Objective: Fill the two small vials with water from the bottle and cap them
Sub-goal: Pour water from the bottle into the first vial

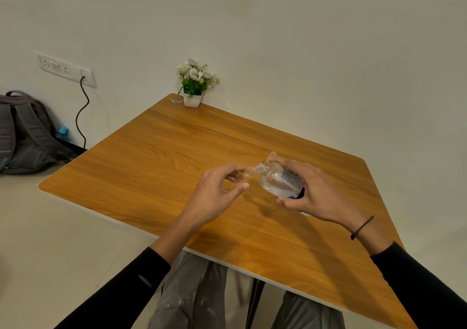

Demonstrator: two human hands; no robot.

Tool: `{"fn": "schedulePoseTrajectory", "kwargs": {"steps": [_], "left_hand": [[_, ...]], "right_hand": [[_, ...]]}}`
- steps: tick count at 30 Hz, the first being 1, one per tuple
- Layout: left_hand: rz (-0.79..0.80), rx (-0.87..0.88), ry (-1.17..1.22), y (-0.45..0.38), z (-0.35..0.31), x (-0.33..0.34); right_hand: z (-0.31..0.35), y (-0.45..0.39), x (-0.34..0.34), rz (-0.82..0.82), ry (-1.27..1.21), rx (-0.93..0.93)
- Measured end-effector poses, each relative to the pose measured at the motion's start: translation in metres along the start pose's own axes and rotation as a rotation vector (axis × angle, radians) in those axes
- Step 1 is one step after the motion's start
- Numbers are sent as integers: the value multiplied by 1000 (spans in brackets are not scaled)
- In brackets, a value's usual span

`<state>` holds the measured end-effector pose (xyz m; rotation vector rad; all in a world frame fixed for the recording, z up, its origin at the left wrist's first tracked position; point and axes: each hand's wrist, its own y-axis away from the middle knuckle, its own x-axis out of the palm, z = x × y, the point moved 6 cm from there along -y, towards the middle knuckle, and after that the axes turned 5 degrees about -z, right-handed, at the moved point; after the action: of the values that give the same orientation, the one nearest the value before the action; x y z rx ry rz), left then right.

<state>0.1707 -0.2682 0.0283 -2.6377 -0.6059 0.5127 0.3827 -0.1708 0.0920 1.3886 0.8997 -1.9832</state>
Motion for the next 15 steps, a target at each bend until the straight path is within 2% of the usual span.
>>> {"fn": "schedulePoseTrajectory", "kwargs": {"steps": [15], "left_hand": [[3,13,49,0,-4,3]], "right_hand": [[1,-2,-5,27,9,-2]]}}
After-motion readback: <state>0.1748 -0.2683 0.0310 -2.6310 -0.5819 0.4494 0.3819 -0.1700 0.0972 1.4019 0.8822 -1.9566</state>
